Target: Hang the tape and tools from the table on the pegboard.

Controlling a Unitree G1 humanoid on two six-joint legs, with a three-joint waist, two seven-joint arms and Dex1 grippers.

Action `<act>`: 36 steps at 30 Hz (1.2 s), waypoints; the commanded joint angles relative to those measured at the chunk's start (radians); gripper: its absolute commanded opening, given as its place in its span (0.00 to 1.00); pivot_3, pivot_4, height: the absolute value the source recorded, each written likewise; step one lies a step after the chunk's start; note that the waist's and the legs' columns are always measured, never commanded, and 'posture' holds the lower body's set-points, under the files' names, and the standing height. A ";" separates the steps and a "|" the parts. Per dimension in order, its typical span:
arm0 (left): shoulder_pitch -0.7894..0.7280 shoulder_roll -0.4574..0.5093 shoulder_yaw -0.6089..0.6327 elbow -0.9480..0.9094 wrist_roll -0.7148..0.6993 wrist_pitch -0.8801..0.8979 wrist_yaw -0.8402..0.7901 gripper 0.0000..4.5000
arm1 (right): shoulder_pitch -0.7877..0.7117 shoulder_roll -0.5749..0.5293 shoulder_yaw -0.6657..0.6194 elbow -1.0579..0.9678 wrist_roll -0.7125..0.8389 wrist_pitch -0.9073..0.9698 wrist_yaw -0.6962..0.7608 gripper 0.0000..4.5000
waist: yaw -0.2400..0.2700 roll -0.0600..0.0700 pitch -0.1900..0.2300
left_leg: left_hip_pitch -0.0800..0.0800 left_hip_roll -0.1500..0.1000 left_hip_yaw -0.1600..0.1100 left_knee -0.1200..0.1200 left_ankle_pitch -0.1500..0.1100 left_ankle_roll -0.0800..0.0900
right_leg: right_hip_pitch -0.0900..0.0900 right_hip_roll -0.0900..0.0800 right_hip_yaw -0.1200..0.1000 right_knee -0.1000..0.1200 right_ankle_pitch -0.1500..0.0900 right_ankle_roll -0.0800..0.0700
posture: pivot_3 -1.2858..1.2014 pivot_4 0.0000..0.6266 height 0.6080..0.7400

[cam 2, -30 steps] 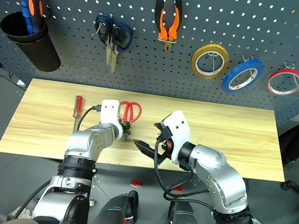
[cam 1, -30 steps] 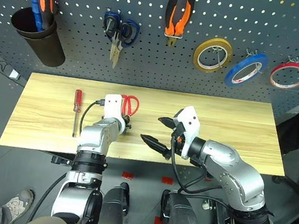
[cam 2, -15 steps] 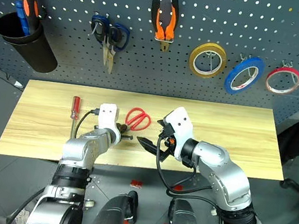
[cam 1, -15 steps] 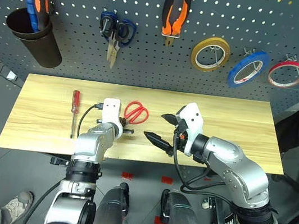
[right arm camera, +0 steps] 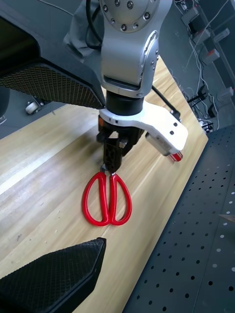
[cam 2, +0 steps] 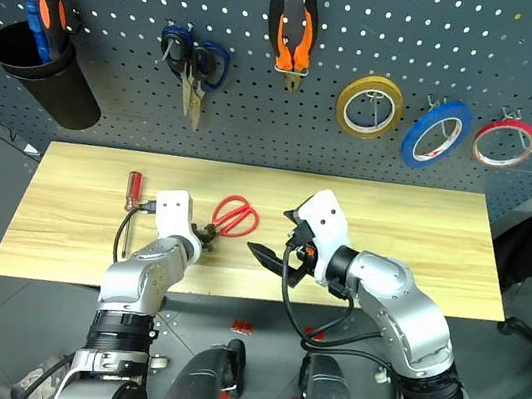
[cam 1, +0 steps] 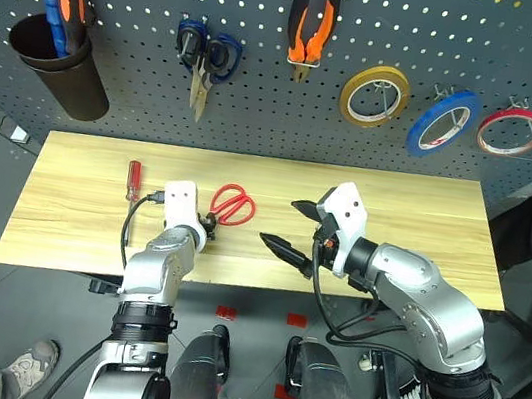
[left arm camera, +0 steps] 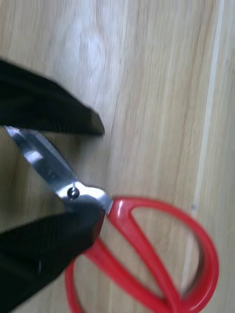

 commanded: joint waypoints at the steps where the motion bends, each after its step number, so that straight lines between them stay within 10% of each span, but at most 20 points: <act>1: 0.021 0.025 -0.035 -0.078 0.003 -0.042 -0.051 0.84 | 0.012 -0.005 -0.009 -0.059 0.015 -0.017 0.009 1.00 | -0.002 0.000 0.000 | 0.000 0.000 0.000 0.000 0.000 0.000 | 0.000 0.000 0.000 0.000 0.000 0.000 | 0.44 0.56 1.00; 4: 0.045 0.082 -0.091 -0.127 0.021 -0.048 -0.119 0.99 | 0.016 -0.008 -0.010 -0.068 0.019 -0.013 0.008 1.00 | -0.008 0.000 0.000 | 0.000 0.000 0.000 -0.001 0.000 0.000 | 0.000 0.000 0.000 -0.001 0.000 0.000 | 0.44 0.57 1.00; 17: -0.089 0.474 -0.292 0.063 0.009 0.010 -0.651 0.99 | -0.016 0.045 -0.027 -0.126 0.087 0.167 -0.068 1.00 | -0.010 0.000 0.000 | 0.000 0.000 0.000 -0.003 0.000 0.000 | -0.001 0.000 0.000 -0.003 0.000 0.000 | 0.44 0.57 1.00; 32: -0.111 0.504 -0.426 0.265 0.098 -0.041 -0.815 0.99 | -0.008 0.031 -0.006 -0.151 0.106 0.190 -0.063 1.00 | -0.009 0.000 0.000 | 0.000 0.000 0.001 -0.003 0.000 0.000 | 0.000 0.000 0.000 -0.004 0.000 0.000 | 0.43 0.57 1.00; 36: -0.116 0.497 -0.428 0.313 0.105 -0.046 -0.833 0.79 | -0.012 0.029 -0.022 -0.142 0.119 0.198 -0.059 1.00 | -0.009 0.000 0.000 | 0.001 0.000 0.000 -0.002 0.000 0.000 | 0.000 0.000 0.000 -0.003 0.000 0.000 | 0.43 0.57 1.00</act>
